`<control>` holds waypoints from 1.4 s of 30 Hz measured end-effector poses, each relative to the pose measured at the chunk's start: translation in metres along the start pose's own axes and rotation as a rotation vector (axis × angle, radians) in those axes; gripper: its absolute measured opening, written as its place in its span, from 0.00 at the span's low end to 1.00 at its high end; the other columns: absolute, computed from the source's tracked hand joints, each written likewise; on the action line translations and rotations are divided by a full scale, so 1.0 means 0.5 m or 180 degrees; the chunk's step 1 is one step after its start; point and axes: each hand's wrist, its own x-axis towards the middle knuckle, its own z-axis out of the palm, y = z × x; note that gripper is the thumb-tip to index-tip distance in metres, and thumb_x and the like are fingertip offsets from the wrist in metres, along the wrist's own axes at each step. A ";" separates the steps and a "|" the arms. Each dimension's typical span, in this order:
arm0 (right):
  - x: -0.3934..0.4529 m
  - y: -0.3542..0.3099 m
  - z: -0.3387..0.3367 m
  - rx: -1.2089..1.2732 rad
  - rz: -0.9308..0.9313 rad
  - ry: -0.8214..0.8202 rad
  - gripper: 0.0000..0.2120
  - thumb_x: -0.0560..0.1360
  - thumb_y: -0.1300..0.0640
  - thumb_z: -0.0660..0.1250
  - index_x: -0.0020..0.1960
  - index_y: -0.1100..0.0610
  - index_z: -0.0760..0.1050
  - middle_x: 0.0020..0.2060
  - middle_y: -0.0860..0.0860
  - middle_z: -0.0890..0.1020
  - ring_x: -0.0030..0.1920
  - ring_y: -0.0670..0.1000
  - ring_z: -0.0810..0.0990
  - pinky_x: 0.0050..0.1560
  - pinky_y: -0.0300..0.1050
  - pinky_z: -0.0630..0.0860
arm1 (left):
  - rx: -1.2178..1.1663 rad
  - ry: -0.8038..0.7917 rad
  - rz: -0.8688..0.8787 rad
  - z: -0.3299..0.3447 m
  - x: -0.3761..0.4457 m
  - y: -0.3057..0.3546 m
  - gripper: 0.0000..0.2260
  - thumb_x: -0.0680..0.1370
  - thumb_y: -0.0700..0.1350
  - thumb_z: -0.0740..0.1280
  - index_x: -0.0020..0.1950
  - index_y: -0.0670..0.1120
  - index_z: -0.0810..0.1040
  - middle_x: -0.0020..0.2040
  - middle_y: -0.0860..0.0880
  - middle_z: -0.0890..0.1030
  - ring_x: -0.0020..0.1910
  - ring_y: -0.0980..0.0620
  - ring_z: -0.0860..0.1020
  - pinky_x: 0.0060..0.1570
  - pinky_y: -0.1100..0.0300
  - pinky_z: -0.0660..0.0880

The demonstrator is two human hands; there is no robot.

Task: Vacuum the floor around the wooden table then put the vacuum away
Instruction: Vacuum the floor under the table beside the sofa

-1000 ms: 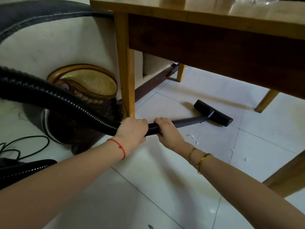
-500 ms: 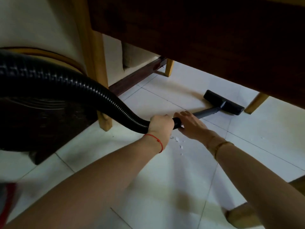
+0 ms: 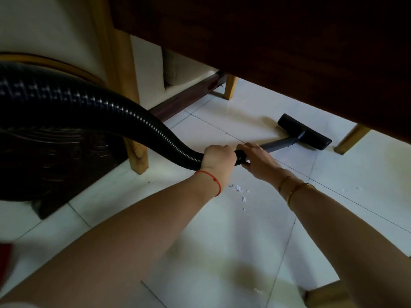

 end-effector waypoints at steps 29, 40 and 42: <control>0.016 -0.543 0.070 0.0685 -0.1126 0.0299 0.10 0.71 0.66 0.67 0.52 0.59 0.73 0.46 0.58 0.77 0.47 0.57 0.73 0.46 0.43 0.65 | 0.0643 -0.0072 -0.0351 -0.018 -0.395 -0.395 0.11 0.80 0.45 0.61 0.61 0.43 0.71 0.55 0.48 0.79 0.52 0.48 0.80 0.45 0.57 0.73; 0.093 -0.351 0.061 0.0077 -0.0849 0.0007 0.08 0.74 0.60 0.67 0.52 0.56 0.71 0.49 0.54 0.77 0.51 0.56 0.73 0.46 0.46 0.71 | 0.0475 0.0060 -0.0431 0.051 -0.190 -0.300 0.12 0.80 0.44 0.62 0.62 0.42 0.71 0.52 0.47 0.79 0.50 0.49 0.80 0.41 0.58 0.72; 0.110 -0.305 0.063 0.0048 -0.0803 -0.0051 0.09 0.74 0.61 0.67 0.53 0.56 0.71 0.49 0.54 0.77 0.51 0.55 0.72 0.50 0.47 0.71 | 0.0372 0.0075 -0.0434 0.066 -0.142 -0.277 0.12 0.79 0.43 0.63 0.61 0.41 0.71 0.52 0.47 0.79 0.50 0.49 0.80 0.40 0.58 0.70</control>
